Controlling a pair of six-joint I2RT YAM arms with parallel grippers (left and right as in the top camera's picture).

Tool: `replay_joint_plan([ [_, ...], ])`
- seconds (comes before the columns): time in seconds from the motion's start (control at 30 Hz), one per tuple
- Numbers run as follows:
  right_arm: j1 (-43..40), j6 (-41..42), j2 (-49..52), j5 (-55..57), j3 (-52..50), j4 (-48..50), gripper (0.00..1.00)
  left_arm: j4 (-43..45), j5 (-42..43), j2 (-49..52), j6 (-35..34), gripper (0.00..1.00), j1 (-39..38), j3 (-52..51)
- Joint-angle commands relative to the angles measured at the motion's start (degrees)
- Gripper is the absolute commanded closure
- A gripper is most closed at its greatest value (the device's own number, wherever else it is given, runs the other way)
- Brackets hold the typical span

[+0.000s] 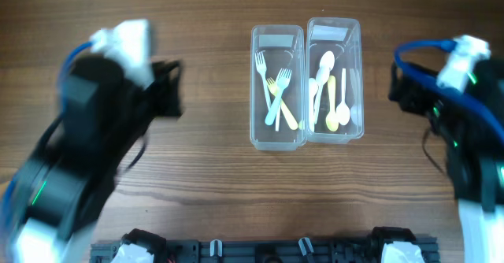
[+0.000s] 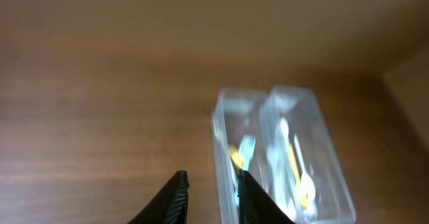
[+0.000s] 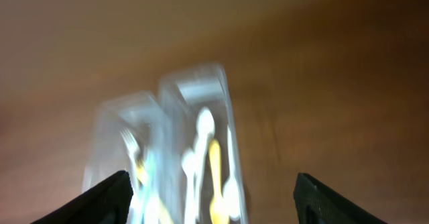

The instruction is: Pack container

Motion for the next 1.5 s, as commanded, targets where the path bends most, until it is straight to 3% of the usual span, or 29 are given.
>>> replay_joint_plan([
  [0.0,-0.13,-3.93,-12.76,-1.33,2.05,0.85,0.19,-3.02,-12.02,-15.82,1.57,0.78,0.35,0.94],
  [0.07,-0.13,-4.76,-18.12,-1.31,2.25,1.03,0.16,-4.35,-15.65,-22.47,1.36,0.75,0.35,0.94],
  [0.13,-0.13,-4.83,-22.75,-1.31,2.25,0.61,0.09,-5.81,-18.91,-28.11,1.36,0.65,0.37,0.94],
  [0.17,-0.13,-4.76,-25.2,-1.31,2.25,-0.02,0.06,-6.88,-20.76,-31.01,1.36,0.54,0.37,0.92],
  [0.2,-0.13,-4.74,-26.43,-1.33,2.25,-0.59,0.06,-7.67,-21.75,-32.5,1.36,0.43,0.37,0.92],
  [0.23,-0.13,-4.72,-28.72,-1.31,2.23,-2.21,0.01,-9.66,-23.71,-35.01,1.36,0.01,0.35,0.87],
  [0.53,-0.13,-5.77,-30.12,-1.29,-0.13,-5.44,0.0,-19.96,-26.73,-37.2,1.4,0.0,0.35,0.76],
  [0.87,-0.13,-3.98,-30.12,-1.27,-0.11,-0.96,0.0,-20.13,-26.71,-37.2,1.38,0.0,0.37,0.76],
  [1.23,-0.13,20.7,-30.12,-1.25,-0.11,-2.64,0.0,-20.13,-26.71,-37.2,1.38,0.0,0.35,0.76],
  [1.47,-0.13,22.43,-30.12,3.63,-0.11,-7.82,0.0,-20.13,-26.71,-37.2,1.4,0.0,0.37,0.76],
])
